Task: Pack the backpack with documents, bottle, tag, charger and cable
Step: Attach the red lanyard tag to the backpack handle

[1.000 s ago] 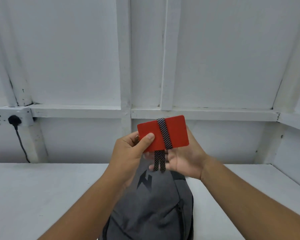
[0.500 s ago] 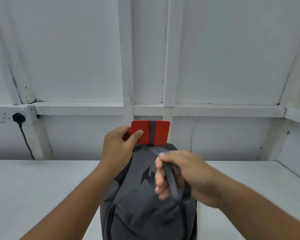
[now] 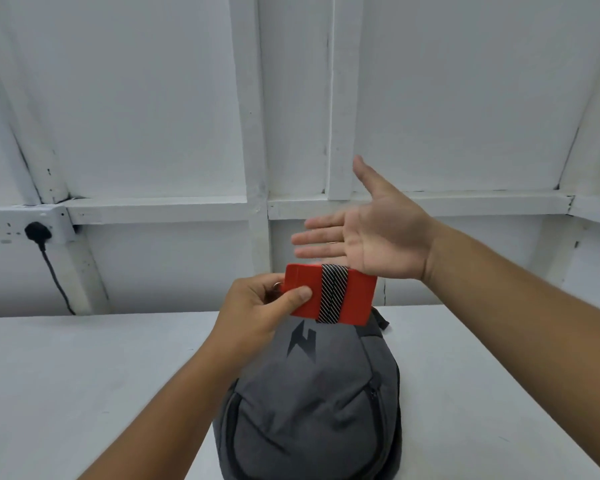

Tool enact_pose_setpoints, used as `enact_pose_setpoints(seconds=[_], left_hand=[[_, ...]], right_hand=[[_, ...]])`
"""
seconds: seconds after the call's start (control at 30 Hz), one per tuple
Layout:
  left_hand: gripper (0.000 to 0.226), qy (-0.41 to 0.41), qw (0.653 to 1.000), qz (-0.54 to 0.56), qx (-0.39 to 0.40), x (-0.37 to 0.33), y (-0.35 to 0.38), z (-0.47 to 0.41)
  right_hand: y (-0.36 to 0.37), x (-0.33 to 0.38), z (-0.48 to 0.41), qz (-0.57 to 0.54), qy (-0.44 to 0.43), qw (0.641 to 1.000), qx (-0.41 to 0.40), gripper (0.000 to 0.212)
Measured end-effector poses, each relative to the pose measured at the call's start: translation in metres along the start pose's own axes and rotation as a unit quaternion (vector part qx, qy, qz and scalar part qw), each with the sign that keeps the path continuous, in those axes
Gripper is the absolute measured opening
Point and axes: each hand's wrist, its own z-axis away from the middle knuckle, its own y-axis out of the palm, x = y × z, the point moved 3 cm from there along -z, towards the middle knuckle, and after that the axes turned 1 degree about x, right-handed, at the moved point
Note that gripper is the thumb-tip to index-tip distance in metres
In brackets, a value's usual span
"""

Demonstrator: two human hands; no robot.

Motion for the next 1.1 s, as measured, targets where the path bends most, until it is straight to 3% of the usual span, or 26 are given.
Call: enact_pose_setpoints(seconds=[0.07,0.13,0.3,0.43,0.57,0.77,0.87,0.97,1.1], left_hand=[[0.037,-0.021,1.0,0.013,-0.004,0.006,-0.001,0.002],[0.041,-0.039,0.999,0.029,-0.013,0.008,-0.001,0.005],[0.038,-0.052,0.989,0.077,-0.114,0.008,-0.005,0.009],[0.034,-0.062,0.978,0.107,-0.169,0.014,-0.004,0.011],[0.041,-0.073,0.972,0.07,-0.212,0.023,-0.003,0.013],[0.025,0.029,0.966,-0.133,-0.222,0.026,0.0,0.033],[0.023,0.104,0.94,-0.252,-0.203,0.033,0.001,0.047],[0.026,0.187,0.9,-0.346,-0.189,0.039,0.001,0.053],[0.029,0.237,0.856,-0.429,-0.162,0.053,-0.001,0.057]], right_hand=[[-0.006,-0.007,0.0,0.081,0.051,0.994,0.047,0.115],[-0.01,-0.014,0.002,0.091,0.068,0.989,0.091,0.117],[-0.018,-0.06,0.005,-0.139,-0.047,0.973,0.178,0.115],[-0.012,-0.11,-0.005,-0.261,-0.149,0.948,0.107,0.099],[0.0,-0.137,-0.009,-0.304,-0.166,0.938,0.0,0.079],[0.012,-0.155,-0.007,-0.369,-0.148,0.911,-0.108,0.064],[0.014,-0.163,-0.009,-0.345,-0.128,0.917,-0.155,0.064],[0.017,-0.166,-0.011,-0.323,-0.106,0.927,-0.161,0.048],[0.014,-0.169,-0.015,-0.299,-0.085,0.935,-0.172,0.035]])
